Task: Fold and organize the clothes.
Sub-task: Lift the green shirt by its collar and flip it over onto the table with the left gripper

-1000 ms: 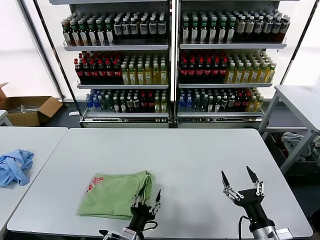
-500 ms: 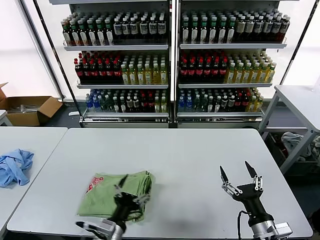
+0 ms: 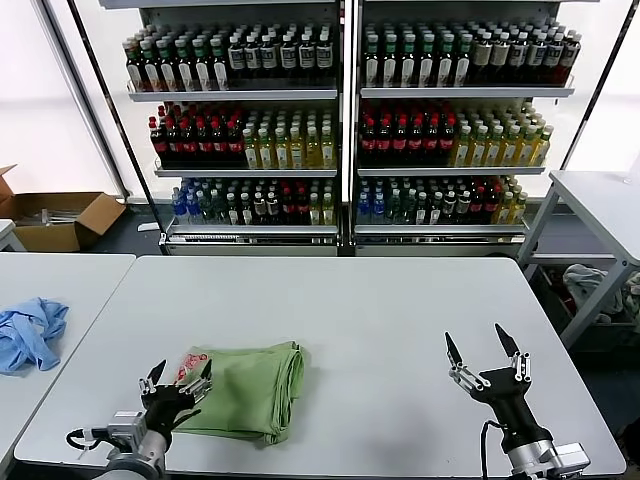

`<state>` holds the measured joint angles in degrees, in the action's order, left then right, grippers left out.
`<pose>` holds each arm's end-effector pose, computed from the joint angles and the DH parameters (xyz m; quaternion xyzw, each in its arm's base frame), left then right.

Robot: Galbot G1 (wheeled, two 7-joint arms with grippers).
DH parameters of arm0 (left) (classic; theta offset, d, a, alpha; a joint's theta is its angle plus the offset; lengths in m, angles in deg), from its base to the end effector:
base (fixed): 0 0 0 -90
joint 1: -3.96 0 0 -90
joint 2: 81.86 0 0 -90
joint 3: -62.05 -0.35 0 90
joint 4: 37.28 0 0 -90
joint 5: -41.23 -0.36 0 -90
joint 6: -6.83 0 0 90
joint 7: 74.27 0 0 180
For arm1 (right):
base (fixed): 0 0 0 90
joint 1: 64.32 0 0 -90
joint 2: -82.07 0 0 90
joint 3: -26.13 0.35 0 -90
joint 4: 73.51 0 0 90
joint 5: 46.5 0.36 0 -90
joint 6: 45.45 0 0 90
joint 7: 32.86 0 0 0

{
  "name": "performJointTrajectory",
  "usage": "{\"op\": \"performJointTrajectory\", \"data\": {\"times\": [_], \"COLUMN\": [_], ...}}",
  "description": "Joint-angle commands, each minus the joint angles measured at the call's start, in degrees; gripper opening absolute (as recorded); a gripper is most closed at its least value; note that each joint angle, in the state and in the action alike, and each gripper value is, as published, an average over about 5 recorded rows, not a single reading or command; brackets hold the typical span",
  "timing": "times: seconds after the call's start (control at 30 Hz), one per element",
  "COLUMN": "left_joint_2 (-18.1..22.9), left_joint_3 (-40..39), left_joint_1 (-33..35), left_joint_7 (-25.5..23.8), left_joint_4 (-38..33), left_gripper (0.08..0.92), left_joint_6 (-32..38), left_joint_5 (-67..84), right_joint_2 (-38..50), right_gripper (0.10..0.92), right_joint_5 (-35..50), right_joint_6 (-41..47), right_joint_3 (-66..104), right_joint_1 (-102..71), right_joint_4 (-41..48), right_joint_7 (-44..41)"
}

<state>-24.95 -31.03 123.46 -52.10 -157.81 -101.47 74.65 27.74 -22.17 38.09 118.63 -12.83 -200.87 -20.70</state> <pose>0.1961 0.0773 -0.2823 0.0244 -0.9786 -0.0134 0.2037 0.1617 -0.0868 -0.2559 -0.0646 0.9970 -0.0365 0.0205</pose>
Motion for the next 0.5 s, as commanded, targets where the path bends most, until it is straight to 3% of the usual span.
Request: {"op": "performJointTrajectory", "data": {"times": [0.03, 0.5], "left_joint_2": [1.7, 3.5], "left_joint_3": [5.1, 2.0], "left_joint_1": [0.1, -1.2], "left_joint_7": [-1.8, -7.5], "left_joint_4": [8.1, 9.1], "left_gripper": [0.823, 0.807], "left_joint_6": [-1.4, 1.2], "left_joint_5": [7.8, 11.1], "right_joint_2": [0.1, 0.2], "right_gripper": [0.823, 0.823], "right_joint_5": [0.4, 0.3], "right_joint_6": [-0.3, -0.5], "right_joint_3": [0.4, 0.7], "right_joint_1": [-0.7, -0.6], "right_joint_4": [0.2, 0.3], "right_joint_7": [0.0, 0.0]}}
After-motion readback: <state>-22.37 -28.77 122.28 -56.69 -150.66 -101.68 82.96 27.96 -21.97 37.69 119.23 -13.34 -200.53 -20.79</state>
